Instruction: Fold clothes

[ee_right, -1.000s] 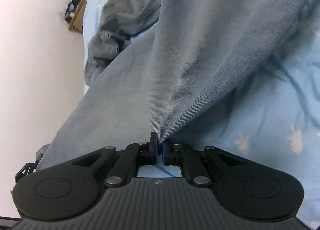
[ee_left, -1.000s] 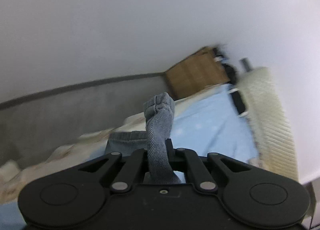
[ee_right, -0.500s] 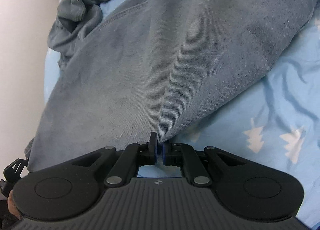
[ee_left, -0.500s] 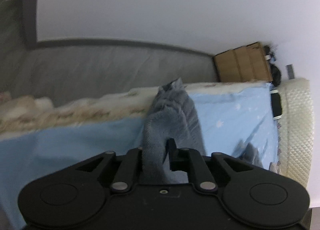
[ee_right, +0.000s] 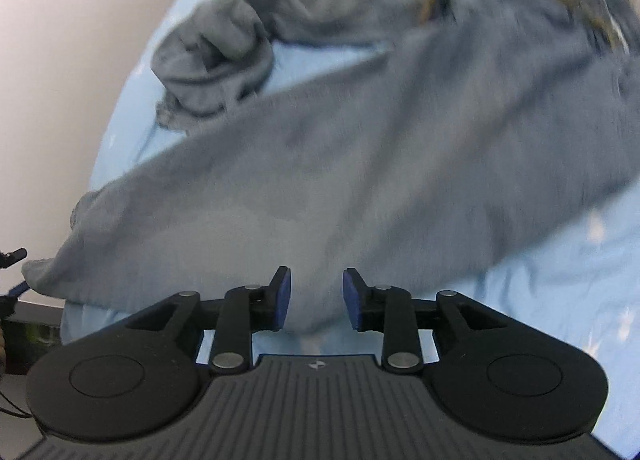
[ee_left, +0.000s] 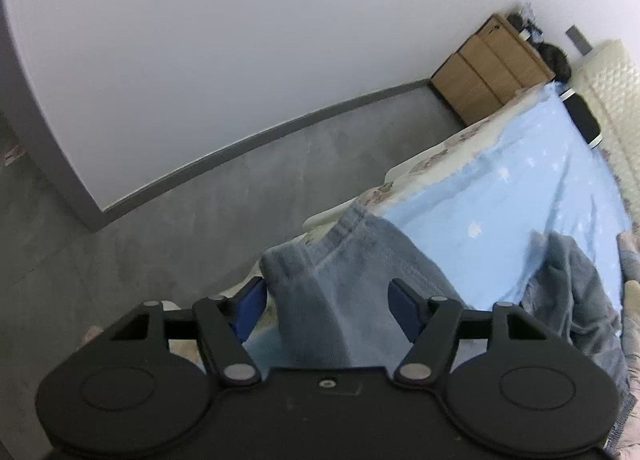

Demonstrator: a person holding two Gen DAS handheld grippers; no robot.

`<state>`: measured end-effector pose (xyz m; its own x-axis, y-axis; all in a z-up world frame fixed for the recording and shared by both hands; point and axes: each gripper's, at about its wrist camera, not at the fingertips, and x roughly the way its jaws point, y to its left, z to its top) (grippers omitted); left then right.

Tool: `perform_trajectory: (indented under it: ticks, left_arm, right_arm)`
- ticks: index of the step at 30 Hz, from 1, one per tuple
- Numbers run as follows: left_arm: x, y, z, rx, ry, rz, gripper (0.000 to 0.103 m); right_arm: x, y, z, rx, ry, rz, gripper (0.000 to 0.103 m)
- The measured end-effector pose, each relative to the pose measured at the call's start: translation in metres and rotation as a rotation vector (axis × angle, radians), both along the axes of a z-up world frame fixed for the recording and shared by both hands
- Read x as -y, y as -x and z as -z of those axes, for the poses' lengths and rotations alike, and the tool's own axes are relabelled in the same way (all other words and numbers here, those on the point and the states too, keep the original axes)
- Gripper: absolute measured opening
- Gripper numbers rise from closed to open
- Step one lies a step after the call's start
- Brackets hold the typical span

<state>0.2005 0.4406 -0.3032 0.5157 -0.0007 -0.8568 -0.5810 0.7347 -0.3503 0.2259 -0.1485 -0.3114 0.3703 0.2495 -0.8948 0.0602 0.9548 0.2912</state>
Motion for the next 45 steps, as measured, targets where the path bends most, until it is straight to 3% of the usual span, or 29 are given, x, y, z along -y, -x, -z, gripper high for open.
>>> perform_trajectory:
  ticks: [5,13,16,18,24,29,32,34,35,36,40,42,45]
  left_arm:
    - [-0.003,-0.048,0.019,-0.015,-0.071,0.119,0.064]
    - [-0.017,-0.088,0.070,-0.070,0.050,0.234,0.064]
    - [-0.022,-0.100,0.087,-0.087,0.104,0.269,0.047]
    - [-0.025,-0.107,0.097,-0.096,0.137,0.290,0.013]
    - [-0.026,-0.114,0.053,0.013,0.054,0.302,0.010]
    - [-0.023,-0.123,0.054,-0.050,-0.006,0.334,0.011]
    - [-0.027,-0.118,0.054,-0.009,0.034,0.293,0.013]
    - [-0.024,-0.116,0.045,-0.013,0.003,0.285,0.019]
    - [-0.023,-0.115,0.040,-0.014,-0.012,0.282,0.029]
    - [-0.021,-0.115,0.034,-0.005,-0.023,0.285,0.044]
    - [-0.005,-0.123,0.011,0.082,-0.047,0.327,0.055]
    - [0.017,-0.139,0.010,0.116,-0.022,0.404,0.057]
    - [0.067,-0.170,0.023,0.134,0.023,0.597,0.057]
  right_arm:
    - [-0.005,-0.004,0.012,0.007,0.013,0.024,0.031]
    - [-0.036,-0.014,0.027,-0.002,-0.019,0.028,0.031]
    - [-0.042,-0.021,0.029,0.006,-0.047,0.044,0.031]
    - [-0.047,-0.031,0.026,0.033,-0.066,0.057,0.033]
    - [-0.061,-0.076,0.016,0.138,-0.091,0.064,0.039]
    - [-0.067,-0.127,0.026,0.197,-0.079,0.092,0.047]
    - [-0.068,-0.155,0.041,0.195,-0.087,0.116,0.048]
    - [-0.066,-0.168,0.053,0.158,-0.121,0.130,0.048]
    - [-0.064,-0.170,0.057,0.139,-0.139,0.144,0.048]
    - [-0.062,-0.171,0.060,0.120,-0.158,0.160,0.048]
    - [-0.061,-0.161,0.063,0.112,-0.193,0.196,0.048]
    - [-0.062,-0.155,0.061,0.125,-0.196,0.203,0.048]
    - [-0.063,-0.149,0.058,0.148,-0.194,0.196,0.049]
